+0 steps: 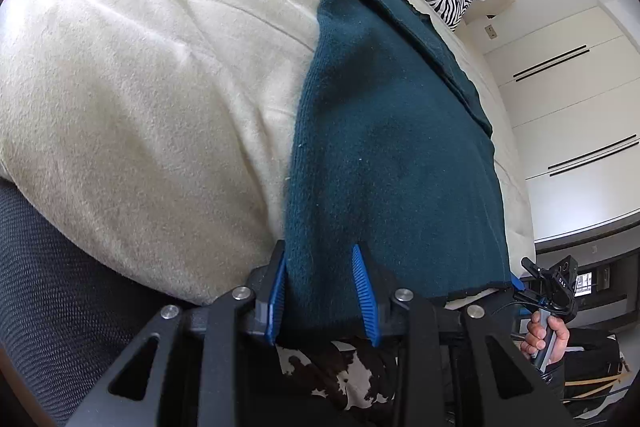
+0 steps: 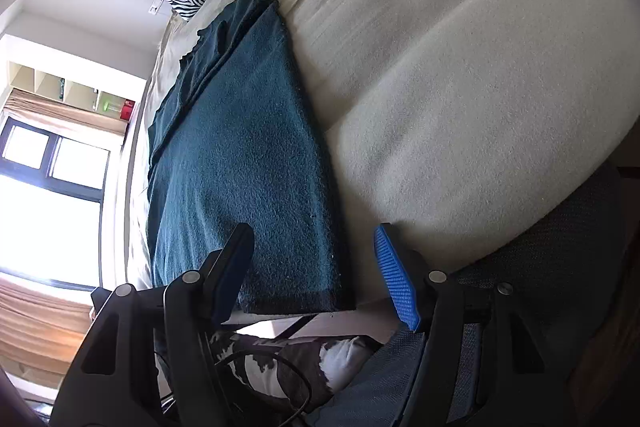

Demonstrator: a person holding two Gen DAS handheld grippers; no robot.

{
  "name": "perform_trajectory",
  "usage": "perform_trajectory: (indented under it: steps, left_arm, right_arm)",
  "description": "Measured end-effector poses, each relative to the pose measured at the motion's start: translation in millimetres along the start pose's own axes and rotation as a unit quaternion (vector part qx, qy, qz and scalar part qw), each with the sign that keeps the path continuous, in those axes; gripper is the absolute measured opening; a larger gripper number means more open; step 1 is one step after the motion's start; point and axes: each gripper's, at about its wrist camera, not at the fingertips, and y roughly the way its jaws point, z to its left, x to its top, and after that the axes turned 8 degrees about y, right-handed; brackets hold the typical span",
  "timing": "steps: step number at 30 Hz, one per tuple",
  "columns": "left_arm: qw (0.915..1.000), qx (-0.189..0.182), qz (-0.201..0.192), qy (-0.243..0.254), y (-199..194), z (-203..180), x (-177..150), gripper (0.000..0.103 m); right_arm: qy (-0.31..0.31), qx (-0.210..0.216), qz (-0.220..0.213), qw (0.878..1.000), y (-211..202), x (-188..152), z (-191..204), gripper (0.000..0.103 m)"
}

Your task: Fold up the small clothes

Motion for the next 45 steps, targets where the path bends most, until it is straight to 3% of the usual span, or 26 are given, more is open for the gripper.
perform_trajectory:
  steps: [4, 8, 16, 26, 36, 45]
  left_arm:
    - [0.9999, 0.004, 0.01, 0.01, 3.6, -4.8, 0.5, 0.031]
    - [0.9997, 0.007, 0.025, 0.005, 7.1, -3.0, -0.5, 0.014]
    - [0.9995, 0.005, 0.029, 0.01, 7.0, -7.8, -0.2, 0.008]
    - [0.9981, -0.061, 0.001, -0.009, -11.7, -9.4, 8.5, 0.007]
    - [0.988, -0.14, -0.049, -0.042, -40.5, -18.4, 23.2, 0.007]
    - [0.9675, -0.203, -0.121, -0.089, -61.0, -16.4, 56.3, 0.007]
  right_arm:
    - [0.005, 0.003, 0.011, 1.0, -0.5, -5.4, -3.3, 0.061]
    - [0.011, 0.001, 0.022, 1.0, 3.3, -7.8, -3.8, 0.057]
    - [0.021, -0.005, 0.04, 0.999, 19.1, -10.2, -7.3, 0.009]
    - [0.001, 0.044, 0.003, 0.999, -9.6, 0.3, 16.3, 0.006]
    - [-0.002, 0.148, -0.036, 0.988, -34.8, 20.2, 44.2, 0.006]
    - [-0.003, 0.192, -0.056, 0.98, -24.1, 60.1, 76.9, 0.006]
